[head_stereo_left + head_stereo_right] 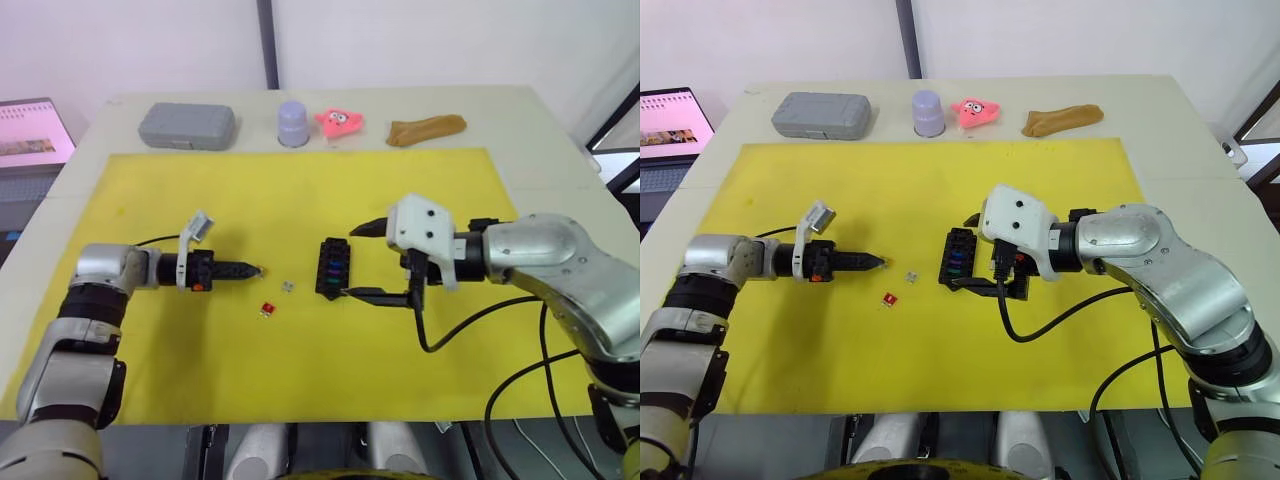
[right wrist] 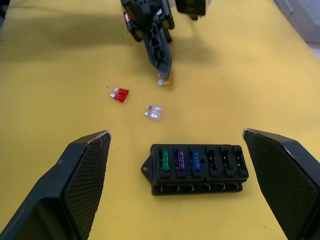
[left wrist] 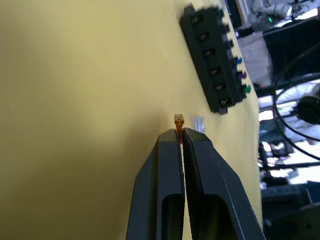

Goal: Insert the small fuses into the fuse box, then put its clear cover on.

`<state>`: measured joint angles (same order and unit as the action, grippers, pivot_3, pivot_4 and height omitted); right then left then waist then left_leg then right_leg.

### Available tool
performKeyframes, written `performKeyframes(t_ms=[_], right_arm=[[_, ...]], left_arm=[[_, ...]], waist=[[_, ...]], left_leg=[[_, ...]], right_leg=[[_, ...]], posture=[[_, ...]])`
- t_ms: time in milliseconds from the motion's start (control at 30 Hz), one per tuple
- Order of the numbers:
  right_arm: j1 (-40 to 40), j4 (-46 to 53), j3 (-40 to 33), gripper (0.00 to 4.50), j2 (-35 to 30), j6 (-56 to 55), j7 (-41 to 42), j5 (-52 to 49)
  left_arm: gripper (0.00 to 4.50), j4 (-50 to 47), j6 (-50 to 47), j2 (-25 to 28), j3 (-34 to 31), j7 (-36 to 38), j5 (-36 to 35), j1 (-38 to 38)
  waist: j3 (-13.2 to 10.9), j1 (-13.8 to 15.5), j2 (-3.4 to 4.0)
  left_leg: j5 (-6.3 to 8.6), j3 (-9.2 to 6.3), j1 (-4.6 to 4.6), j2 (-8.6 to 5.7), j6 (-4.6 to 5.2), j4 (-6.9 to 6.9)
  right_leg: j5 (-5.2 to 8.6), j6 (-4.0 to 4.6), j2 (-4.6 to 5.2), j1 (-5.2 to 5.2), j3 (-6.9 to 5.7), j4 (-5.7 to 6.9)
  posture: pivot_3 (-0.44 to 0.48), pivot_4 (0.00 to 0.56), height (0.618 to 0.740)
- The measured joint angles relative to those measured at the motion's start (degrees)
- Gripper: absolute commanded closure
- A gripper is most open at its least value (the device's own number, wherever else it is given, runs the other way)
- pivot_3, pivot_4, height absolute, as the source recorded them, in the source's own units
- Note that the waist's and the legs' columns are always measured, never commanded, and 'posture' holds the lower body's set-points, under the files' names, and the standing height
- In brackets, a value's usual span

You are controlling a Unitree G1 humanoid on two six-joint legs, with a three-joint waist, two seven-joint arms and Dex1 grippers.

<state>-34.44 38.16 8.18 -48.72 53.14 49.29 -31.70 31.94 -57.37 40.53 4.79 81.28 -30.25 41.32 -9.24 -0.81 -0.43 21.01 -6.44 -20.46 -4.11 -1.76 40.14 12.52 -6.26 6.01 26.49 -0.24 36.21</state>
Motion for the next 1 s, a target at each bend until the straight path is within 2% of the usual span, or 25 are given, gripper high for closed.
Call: performKeyframes(t_ms=[200, 367, 567, 667, 733, 900, 1000], right_arm=[[-0.09, -1.92, -6.04, 0.0, 4.85, 7.47, -3.26, -8.22], [-4.07, -7.08, -11.77, 0.0, 8.17, 16.82, -7.33, -17.02], [-7.17, -10.34, -14.23, 0.0, 9.12, 22.75, -9.31, -24.29], [-8.46, -11.11, -14.23, 0.88, 9.5, 23.64, -9.68, -26.66], [-10.19, -11.39, -14.18, 1.85, 10.36, 24.17, -10.31, -28.42], [-11.3, -13.06, -13.09, 1.85, 12.69, 24.81, -11.99, -30.71], [-11.47, -14.45, -13.08, 3.18, 14.7, 25.42, -13.35, -33.05]], left_arm=[[4.35, -14.32, -0.81, 1.23, -5.59, 0.9, -5.98, 1.58], [4.35, -26.76, -0.76, -1.62, -6.01, 0.1, -11.05, 1.78], [4.35, -34.29, 0.72, -2.69, -6.01, -1.77, -13.63, 1.75], [4.5, -35.43, 2.12, -2.96, -5.95, -2.52, -14.11, 1.74], [4.5, -35.42, 3.88, -2.53, -5.69, -2.39, -13.84, 1.65], [4.5, -35.46, 7.34, -2.12, -4.42, -1.95, -12.26, 1.3], [4.5, -35.59, 8.52, -2.14, -3.5, -1.99, -12.0, 1.0]], waist=[[0.0, 0.19, 0.0], [0.0, 0.06, 0.0], [0.0, -0.01, 0.01], [0.0, 0.0, 0.01], [0.0, -0.01, 0.01], [0.0, 0.07, 0.01], [0.0, 0.0, 0.01]], left_leg=[[0.0, -0.05, 0.01, 0.01, 0.0, 0.02], [0.0, -0.04, 0.02, 0.04, 0.0, 0.0], [0.0, -0.02, 0.04, 0.02, 0.0, -0.03], [0.0, 0.0, 0.04, 0.01, 0.0, -0.02], [0.0, 0.0, 0.05, 0.01, 0.0, -0.02], [0.0, -0.01, 0.04, 0.01, 0.0, -0.01], [0.0, -0.02, 0.03, 0.01, 0.0, -0.02]], right_leg=[[0.0, 0.0, 0.11, -0.06, 0.0, -0.02], [0.0, 0.0, 0.14, -0.04, 0.0, -0.01], [0.0, 0.0, 0.11, -0.04, 0.0, -0.02], [0.0, 0.0, 0.11, -0.05, 0.0, -0.03], [0.0, 0.0, 0.1, -0.04, 0.0, -0.03], [0.0, 0.0, 0.12, -0.06, 0.0, -0.06], [0.0, 0.0, 0.12, -0.04, 0.0, -0.05]], posture=[[0.0, 0.15, 0.74], [0.0, 0.15, 0.74], [0.0, 0.15, 0.74], [0.0, 0.15, 0.74], [0.0, 0.15, 0.74], [0.0, 0.15, 0.74], [0.0, 0.15, 0.74]])
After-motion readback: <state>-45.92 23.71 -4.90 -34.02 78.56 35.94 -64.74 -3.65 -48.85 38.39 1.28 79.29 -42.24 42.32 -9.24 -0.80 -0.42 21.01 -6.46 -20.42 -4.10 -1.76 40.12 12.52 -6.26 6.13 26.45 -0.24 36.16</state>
